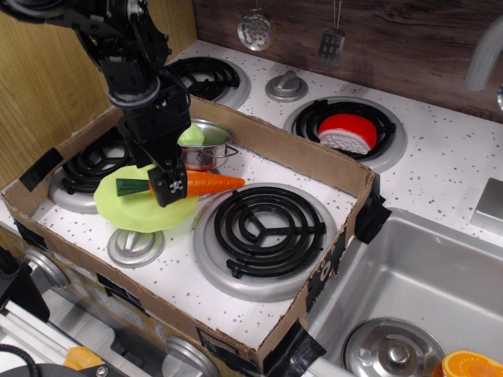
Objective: Take carrot off plate
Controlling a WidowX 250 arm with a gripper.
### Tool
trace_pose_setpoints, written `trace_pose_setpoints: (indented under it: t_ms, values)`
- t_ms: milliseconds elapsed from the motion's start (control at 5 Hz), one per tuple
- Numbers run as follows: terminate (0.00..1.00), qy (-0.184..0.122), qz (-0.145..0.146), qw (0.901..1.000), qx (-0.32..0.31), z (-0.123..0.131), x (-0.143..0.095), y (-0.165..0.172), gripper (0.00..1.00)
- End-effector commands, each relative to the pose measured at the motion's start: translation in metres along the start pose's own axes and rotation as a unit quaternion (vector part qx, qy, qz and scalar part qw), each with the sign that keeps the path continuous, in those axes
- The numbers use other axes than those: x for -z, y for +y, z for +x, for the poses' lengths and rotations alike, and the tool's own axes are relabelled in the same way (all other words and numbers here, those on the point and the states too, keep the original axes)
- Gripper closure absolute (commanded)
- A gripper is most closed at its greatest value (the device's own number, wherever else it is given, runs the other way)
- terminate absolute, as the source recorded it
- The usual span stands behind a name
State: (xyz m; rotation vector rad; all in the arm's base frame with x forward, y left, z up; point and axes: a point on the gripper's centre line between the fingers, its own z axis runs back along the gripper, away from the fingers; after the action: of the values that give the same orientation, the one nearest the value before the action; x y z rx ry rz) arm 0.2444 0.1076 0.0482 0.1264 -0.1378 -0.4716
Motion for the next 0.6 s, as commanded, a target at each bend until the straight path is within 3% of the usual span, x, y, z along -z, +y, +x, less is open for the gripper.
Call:
trace_pose_setpoints:
  t_ms: [0,400]
  values:
    - [0.00,-0.010,0.005,0.9999,-0.003,0.0066,-0.0002,0.0145,0.00]
    - [0.00,-0.006,-0.008,0.9998,-0.017,0.0007,0.0046,0.0108,0.00]
